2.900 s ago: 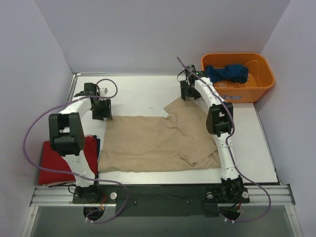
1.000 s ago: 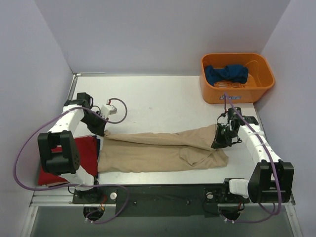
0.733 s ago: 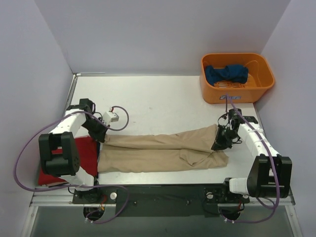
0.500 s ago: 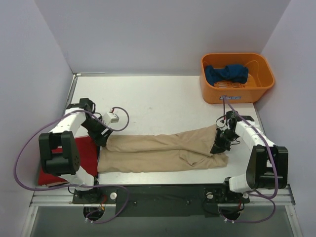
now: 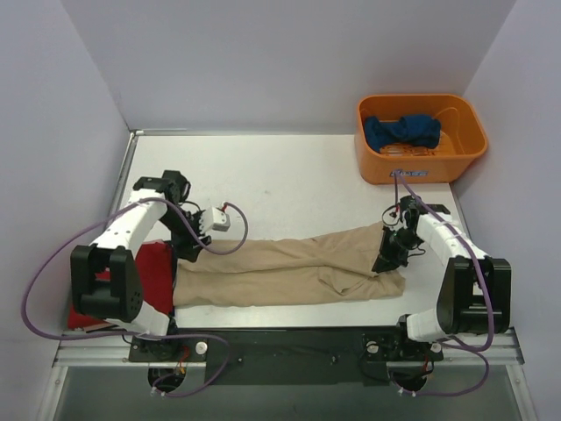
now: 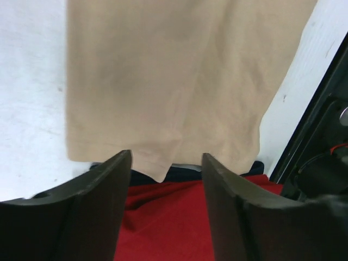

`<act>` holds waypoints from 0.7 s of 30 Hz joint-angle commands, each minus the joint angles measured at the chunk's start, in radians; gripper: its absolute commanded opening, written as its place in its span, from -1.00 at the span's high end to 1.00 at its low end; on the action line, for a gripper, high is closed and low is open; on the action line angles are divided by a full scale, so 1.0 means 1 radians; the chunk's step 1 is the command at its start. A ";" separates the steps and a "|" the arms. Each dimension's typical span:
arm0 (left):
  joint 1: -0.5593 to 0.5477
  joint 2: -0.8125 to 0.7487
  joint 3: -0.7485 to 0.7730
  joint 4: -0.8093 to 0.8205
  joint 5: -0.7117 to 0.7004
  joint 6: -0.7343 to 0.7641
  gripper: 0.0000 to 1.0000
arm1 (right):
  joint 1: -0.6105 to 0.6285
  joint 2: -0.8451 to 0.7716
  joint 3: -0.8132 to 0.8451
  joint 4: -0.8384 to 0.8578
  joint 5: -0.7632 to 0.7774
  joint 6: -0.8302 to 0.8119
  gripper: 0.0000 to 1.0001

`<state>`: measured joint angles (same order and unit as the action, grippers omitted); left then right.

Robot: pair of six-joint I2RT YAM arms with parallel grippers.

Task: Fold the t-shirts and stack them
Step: Fold the other side of the tshirt into a rectangle

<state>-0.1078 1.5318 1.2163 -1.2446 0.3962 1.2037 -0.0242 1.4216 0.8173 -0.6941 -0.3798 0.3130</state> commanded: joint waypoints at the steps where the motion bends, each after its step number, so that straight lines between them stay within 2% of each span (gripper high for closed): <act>1: -0.001 0.007 -0.101 0.112 -0.085 0.050 -0.40 | 0.004 0.017 0.023 -0.050 0.008 -0.003 1.00; 4: -0.013 0.002 -0.153 0.186 -0.118 0.069 -0.47 | 0.006 0.026 0.013 -0.050 0.019 0.000 1.00; 6: -0.021 0.008 -0.196 0.252 -0.135 0.054 -0.10 | 0.004 0.043 0.002 -0.050 0.032 0.006 1.00; 7: -0.021 0.019 -0.216 0.273 -0.138 0.053 0.19 | 0.004 0.051 -0.009 -0.050 0.041 0.008 1.00; 8: -0.021 0.025 -0.222 0.280 -0.148 0.051 0.30 | 0.003 0.068 -0.013 -0.050 0.045 0.012 1.00; 9: -0.021 0.037 -0.234 0.292 -0.154 0.048 0.54 | 0.003 0.076 -0.020 -0.047 0.057 0.015 1.00; 11: -0.020 0.050 -0.248 0.304 -0.171 0.043 0.59 | -0.002 0.082 -0.024 -0.051 0.067 0.029 0.92; 12: -0.020 0.053 -0.248 0.303 -0.174 0.042 0.59 | -0.003 0.073 -0.023 -0.053 0.067 0.034 0.69; 13: -0.020 0.048 -0.236 0.288 -0.168 0.037 0.59 | -0.003 0.065 -0.014 -0.061 0.073 0.038 0.54; 14: -0.020 0.047 -0.212 0.275 -0.151 0.037 0.56 | -0.003 0.044 -0.006 -0.067 0.079 0.044 0.27; 15: -0.021 0.036 -0.198 0.242 -0.140 0.030 0.49 | -0.003 0.031 0.014 -0.087 0.103 0.050 0.21; 16: -0.021 0.033 -0.157 0.222 -0.114 0.027 0.27 | -0.002 0.004 0.026 -0.099 0.119 0.052 0.12; 18: -0.020 0.033 -0.074 0.076 -0.061 0.033 -0.14 | -0.002 -0.039 0.080 -0.136 0.151 0.052 0.07; 20: -0.021 0.037 0.013 -0.039 0.001 0.052 -0.34 | -0.002 -0.076 0.135 -0.159 0.189 0.055 0.00; 21: -0.018 0.047 0.046 -0.074 0.045 0.069 -0.36 | -0.003 -0.085 0.170 -0.162 0.214 0.057 -0.05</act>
<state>-0.1249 1.5852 1.0901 -1.1046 0.2790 1.2366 -0.0250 1.4307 0.8593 -0.7650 -0.2714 0.3500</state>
